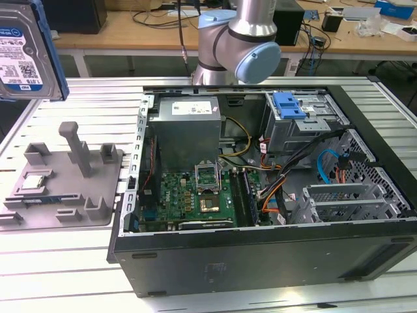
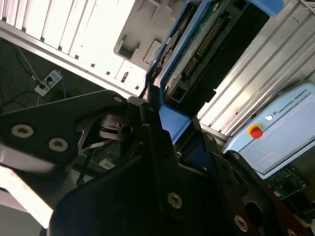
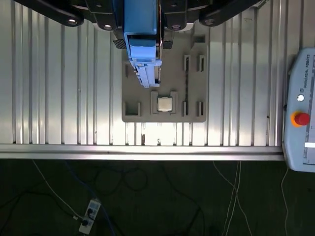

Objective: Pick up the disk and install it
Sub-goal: 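Pick up the disk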

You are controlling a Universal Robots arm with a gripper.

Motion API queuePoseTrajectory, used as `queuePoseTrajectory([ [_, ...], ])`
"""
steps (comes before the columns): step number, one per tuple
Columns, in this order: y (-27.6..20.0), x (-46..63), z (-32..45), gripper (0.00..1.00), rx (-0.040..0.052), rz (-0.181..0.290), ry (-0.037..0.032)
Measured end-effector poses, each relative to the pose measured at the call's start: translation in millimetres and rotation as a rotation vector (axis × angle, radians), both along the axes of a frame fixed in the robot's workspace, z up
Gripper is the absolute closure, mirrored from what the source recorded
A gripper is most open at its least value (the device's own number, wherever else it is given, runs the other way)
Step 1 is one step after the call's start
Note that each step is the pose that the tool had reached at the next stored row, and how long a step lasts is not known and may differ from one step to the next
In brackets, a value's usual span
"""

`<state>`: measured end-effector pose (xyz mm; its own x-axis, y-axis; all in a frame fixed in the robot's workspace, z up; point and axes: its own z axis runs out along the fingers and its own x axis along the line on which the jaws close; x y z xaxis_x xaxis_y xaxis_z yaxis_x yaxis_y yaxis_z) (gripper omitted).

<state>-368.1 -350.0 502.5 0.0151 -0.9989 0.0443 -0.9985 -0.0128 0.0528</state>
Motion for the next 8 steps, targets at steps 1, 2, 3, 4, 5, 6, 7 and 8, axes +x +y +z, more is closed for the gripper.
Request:
queuePoseTrajectory([
  [1,-3.7,5.8,1.2,0.63,0.0,0.0,0.0033],
  [2,-7.4,11.6,2.4,0.63,0.0,0.0,0.0066],
  [3,-9.6,14.9,3.1,0.63,0.0001,0.0,0.0083],
  [4,-11.2,17.4,3.7,0.63,0.0,0.0,0.0096],
  [5,-14.5,22.7,4.8,0.63,0.0,0.0,0.0124],
  [6,-16.7,26.0,5.6,0.63,0.0,0.0,0.0142],
  [7,-18.7,28.9,6.2,0.63,-0.0001,0.0,0.0156],
  [8,-21.3,32.8,6.9,0.63,0.0001,0.0,0.0173],
])
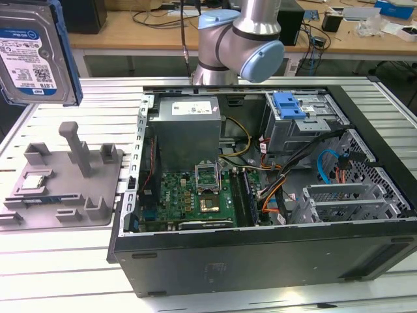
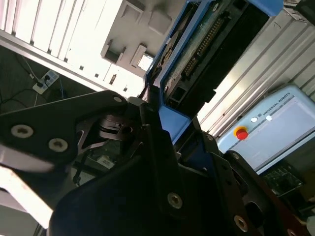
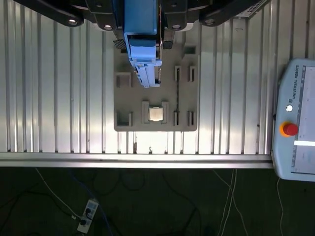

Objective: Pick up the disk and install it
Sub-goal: 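Pick up the disk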

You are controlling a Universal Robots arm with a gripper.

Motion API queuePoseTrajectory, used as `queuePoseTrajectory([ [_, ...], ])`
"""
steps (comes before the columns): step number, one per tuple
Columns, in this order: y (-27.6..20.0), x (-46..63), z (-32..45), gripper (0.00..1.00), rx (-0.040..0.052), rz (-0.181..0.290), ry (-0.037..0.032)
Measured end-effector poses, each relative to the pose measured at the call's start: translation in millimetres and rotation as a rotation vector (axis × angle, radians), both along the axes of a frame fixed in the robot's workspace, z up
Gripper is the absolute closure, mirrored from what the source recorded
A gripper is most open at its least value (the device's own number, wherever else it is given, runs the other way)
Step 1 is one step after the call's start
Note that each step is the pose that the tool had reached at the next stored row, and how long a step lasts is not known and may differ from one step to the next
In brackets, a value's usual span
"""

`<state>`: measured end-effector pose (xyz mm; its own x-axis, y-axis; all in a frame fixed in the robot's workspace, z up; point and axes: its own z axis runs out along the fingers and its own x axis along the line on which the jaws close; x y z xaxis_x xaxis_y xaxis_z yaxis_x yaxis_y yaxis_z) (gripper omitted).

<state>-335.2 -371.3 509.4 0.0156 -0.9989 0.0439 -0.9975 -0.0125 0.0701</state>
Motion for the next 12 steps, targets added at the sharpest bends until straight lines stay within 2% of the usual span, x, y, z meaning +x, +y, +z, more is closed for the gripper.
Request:
queuePoseTrajectory([
  [12,-27.2,39.5,8.9,0.63,0.0,0.0,0.0188],
])
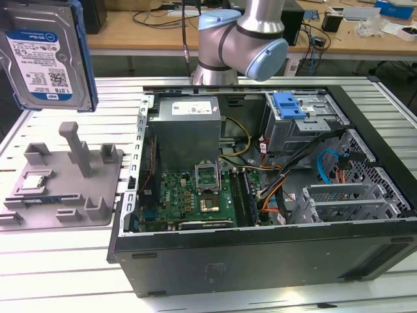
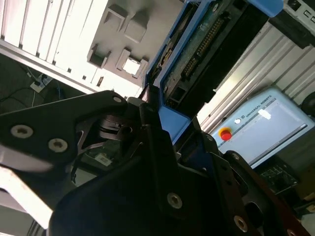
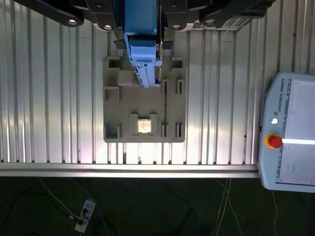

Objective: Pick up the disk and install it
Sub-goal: 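Pick up the disk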

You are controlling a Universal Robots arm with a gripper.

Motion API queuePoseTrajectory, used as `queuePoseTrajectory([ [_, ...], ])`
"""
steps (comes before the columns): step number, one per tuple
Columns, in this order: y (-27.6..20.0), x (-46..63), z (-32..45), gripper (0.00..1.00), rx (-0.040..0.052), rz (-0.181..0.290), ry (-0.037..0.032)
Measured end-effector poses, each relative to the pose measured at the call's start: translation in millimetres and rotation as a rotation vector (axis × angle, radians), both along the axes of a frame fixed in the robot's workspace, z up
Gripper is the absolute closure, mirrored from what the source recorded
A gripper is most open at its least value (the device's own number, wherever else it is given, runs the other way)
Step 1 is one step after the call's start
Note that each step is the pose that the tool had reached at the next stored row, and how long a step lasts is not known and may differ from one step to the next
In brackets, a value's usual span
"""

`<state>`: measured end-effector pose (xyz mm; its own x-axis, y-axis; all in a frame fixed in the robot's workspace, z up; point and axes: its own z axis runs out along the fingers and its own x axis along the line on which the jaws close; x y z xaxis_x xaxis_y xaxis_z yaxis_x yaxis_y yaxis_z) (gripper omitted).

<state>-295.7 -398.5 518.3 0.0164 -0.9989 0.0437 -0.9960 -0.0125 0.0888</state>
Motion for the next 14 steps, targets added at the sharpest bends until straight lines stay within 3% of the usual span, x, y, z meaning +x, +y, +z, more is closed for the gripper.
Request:
queuePoseTrajectory([
  [3,-7.3,10.9,2.1,0.63,0.0,0.0,0.0048],
  [10,-31.7,50.3,7.5,0.63,0.0,0.0,0.0198],
  [14,-42.6,68.9,8.8,0.63,0.0,0.0,0.0251],
])
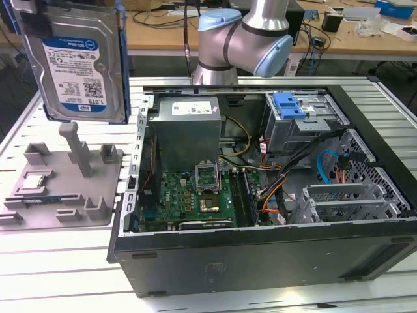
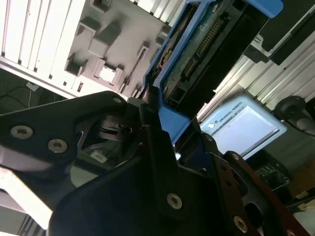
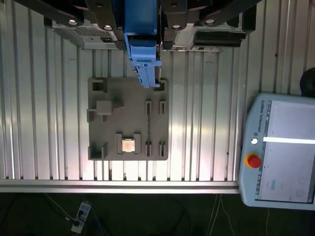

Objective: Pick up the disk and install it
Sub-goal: 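Pick up the disk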

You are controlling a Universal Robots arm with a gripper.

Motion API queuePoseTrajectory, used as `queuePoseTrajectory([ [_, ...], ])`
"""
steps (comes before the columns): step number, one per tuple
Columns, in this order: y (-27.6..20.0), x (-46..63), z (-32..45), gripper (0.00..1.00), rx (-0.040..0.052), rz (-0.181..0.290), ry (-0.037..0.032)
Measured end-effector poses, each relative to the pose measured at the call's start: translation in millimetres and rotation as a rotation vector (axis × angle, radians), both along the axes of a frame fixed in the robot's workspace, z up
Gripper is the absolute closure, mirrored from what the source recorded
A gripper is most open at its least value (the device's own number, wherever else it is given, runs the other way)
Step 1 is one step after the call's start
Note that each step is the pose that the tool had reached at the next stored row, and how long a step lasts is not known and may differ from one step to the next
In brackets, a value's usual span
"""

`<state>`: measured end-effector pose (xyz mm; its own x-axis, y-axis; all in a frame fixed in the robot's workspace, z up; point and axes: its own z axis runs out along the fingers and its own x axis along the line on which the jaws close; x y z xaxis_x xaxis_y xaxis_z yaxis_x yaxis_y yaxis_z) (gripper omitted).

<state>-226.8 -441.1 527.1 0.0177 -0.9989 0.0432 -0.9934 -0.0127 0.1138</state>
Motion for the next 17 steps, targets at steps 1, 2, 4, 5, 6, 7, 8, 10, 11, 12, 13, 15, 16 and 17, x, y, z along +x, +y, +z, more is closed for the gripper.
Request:
queuePoseTrajectory([
  [1,-1.8,3.1,0.2,0.63,0.0,0.0,0.001],
  [2,-4.7,8.2,0.5,0.63,0.0,0.0,0.0027],
  [4,-10.6,18.3,1.1,0.63,0.0,0.0,0.0061],
  [5,-12.6,21.7,1.3,0.63,0.0,0.0,0.0074],
  [6,-16.7,29.2,1.7,0.63,0.0,0.0,0.0102],
  [7,-21.5,38.5,2.1,0.63,0.0,0.0,0.014],
  [8,-25.9,47.3,2.4,0.63,0.0,0.0,0.0182],
  [10,-30.3,57.0,2.7,0.63,0.0,0.0,0.0229],
  [11,-34.2,65.5,2.9,0.63,0.0001,0.0,0.0271],
  [12,-37.2,72.1,3.1,0.63,0.0,0.0,0.0306],
  [13,-40.5,79.4,3.2,0.63,-0.0001,0.0,0.0343],
  [15,-47.4,94.3,3.6,0.63,0.0,0.0,0.0416],
  [16,-50.1,100.2,3.8,0.63,-0.0001,0.0,0.0445],
  [17,-51.9,104.1,3.9,0.63,-0.0001,0.0,0.0462],
])
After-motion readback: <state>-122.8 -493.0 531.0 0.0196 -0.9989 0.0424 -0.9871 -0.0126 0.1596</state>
